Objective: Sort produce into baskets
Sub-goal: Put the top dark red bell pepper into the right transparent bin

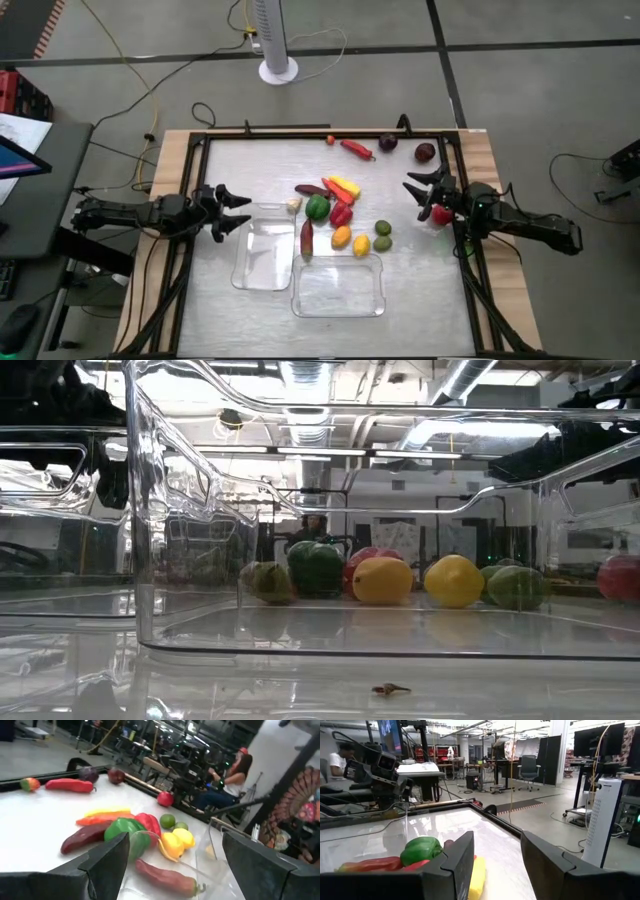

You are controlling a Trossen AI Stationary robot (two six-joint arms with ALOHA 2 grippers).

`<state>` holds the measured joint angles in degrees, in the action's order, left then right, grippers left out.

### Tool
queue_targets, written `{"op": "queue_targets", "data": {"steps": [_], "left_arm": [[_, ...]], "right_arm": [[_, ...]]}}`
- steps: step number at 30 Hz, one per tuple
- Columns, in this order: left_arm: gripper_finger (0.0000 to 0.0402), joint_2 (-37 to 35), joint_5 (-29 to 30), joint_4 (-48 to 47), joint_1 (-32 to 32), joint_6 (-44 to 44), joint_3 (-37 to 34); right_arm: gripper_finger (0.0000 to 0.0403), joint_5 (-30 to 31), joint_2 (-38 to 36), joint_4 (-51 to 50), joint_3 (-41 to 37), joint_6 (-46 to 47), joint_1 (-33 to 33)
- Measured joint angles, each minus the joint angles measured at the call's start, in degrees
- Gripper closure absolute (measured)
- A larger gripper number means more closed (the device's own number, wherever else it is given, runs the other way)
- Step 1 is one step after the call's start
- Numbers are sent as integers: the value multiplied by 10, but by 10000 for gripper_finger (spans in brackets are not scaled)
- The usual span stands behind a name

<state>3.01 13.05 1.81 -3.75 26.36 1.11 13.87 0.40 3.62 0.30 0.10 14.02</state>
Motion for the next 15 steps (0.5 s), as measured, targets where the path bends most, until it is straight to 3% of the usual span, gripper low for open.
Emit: {"op": "queue_targets", "data": {"steps": [8,15], "left_arm": [[95,0,68,84,0,-34,0],[95,8,78,163,0,-60,1]], "right_arm": [[214,-6,0,-1,0,133,-1],[214,-68,0,-9,0,140,-1]]}}
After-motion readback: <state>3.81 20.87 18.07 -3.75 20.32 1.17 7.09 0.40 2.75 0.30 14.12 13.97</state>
